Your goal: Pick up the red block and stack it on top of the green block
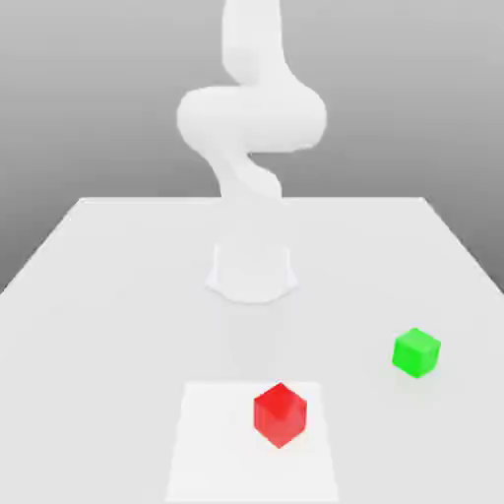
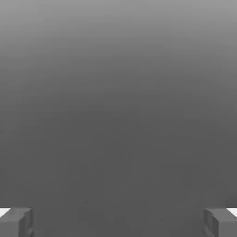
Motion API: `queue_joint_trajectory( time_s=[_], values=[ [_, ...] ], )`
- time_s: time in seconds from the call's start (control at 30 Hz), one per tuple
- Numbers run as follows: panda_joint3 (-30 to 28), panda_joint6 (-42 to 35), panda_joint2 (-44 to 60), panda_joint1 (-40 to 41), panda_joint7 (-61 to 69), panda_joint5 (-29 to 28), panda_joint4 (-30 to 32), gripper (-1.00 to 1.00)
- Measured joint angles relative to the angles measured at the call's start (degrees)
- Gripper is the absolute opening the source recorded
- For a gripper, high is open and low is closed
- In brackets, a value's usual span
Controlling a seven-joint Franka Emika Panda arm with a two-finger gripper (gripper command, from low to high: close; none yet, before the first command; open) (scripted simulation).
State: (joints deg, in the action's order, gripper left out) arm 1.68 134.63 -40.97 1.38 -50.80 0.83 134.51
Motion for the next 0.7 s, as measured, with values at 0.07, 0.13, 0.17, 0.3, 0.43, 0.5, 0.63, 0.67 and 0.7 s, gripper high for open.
queue_joint_trajectory(
  time_s=[0.07,0.13,0.17,0.3,0.43,0.5,0.63,0.67,0.7],
  values=[
    [1.7,2.7,4.6,1.3,-4.7,0.7,2.5,0.00],
    [3.3,5.1,8.9,2.4,-9.2,1.2,4.8,0.00],
    [4.0,6.4,11.0,2.9,-11.4,1.4,6.0,0.00],
    [7.0,11.2,19.2,4.7,-20.7,1.7,10.5,0.00],
    [9.7,16.0,27.6,6.2,-30.5,1.1,15.0,0.00],
    [10.8,18.4,31.7,6.8,-35.6,0.5,17.3,0.00],
    [11.4,23.2,40.2,6.7,-46.3,-1.3,21.8,0.00],
    [11.3,24.6,42.3,6.5,-48.2,-2.1,22.3,0.00],
    [10.8,26.2,44.4,6.4,-49.7,-3.3,22.4,0.00]
  ],
)
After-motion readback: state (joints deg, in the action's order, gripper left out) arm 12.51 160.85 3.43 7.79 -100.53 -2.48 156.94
